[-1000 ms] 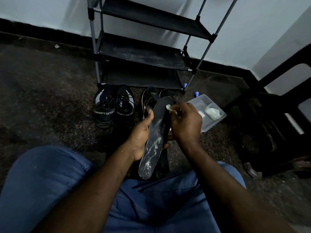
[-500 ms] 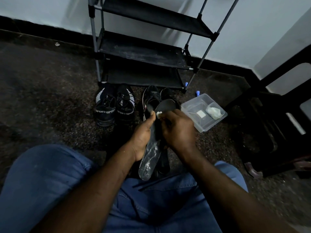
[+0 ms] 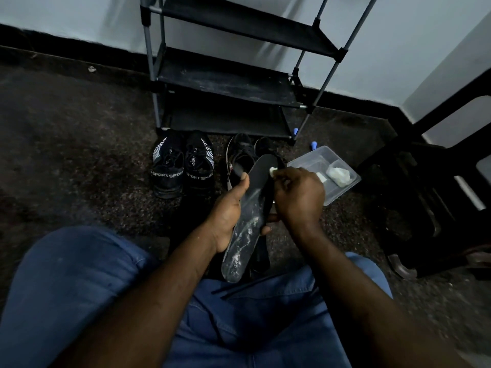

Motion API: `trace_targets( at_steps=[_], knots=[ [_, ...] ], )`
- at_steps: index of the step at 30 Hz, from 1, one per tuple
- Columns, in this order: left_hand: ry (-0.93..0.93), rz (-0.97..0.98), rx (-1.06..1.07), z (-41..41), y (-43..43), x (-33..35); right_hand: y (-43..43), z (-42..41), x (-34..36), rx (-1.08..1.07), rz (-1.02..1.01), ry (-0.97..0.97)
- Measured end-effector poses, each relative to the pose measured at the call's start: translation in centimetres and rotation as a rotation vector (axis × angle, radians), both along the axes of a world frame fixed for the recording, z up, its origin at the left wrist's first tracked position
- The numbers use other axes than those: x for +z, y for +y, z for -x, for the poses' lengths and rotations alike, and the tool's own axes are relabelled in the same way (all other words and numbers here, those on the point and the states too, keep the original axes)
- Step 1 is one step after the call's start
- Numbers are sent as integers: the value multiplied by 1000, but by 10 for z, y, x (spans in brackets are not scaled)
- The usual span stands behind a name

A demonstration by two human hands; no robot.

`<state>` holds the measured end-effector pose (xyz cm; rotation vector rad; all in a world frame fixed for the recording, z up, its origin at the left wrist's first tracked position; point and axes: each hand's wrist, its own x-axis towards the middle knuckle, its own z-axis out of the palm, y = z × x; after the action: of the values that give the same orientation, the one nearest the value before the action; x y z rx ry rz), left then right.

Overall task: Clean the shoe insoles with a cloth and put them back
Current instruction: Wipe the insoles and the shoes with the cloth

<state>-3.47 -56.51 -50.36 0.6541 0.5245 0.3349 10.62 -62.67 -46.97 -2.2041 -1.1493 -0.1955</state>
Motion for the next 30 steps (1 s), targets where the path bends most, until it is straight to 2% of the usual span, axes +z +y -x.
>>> trace_targets(
  at_steps=[4,8,12,13,14,17,18,22,24,27,30],
  knots=[
    [-47,69,38,-1,3,-2,-7,25,1,263,105,-167],
    [-13,-10,8,-2,2,-1,3,1,3,-12,19,20],
    [-23,45,83,-4,2,-7,-5,31,1,253,112,-148],
    [-28,48,87,-6,4,-8,-5,30,3,264,131,-182],
    [-36,38,72,-7,4,-8,-3,23,3,213,130,-167],
    [-3,-6,38,-7,2,-4,5,4,3,-28,21,41],
    [6,4,52,-6,1,-6,5,5,2,-12,21,38],
    [-25,71,121,-5,4,-6,-4,36,1,283,119,-183],
    [-36,58,93,-6,5,-4,-1,25,3,184,129,-163],
    [-20,23,70,-6,2,-6,5,4,1,-18,77,2],
    [-23,58,118,-4,3,-7,0,29,-6,177,127,-101]
  ],
)
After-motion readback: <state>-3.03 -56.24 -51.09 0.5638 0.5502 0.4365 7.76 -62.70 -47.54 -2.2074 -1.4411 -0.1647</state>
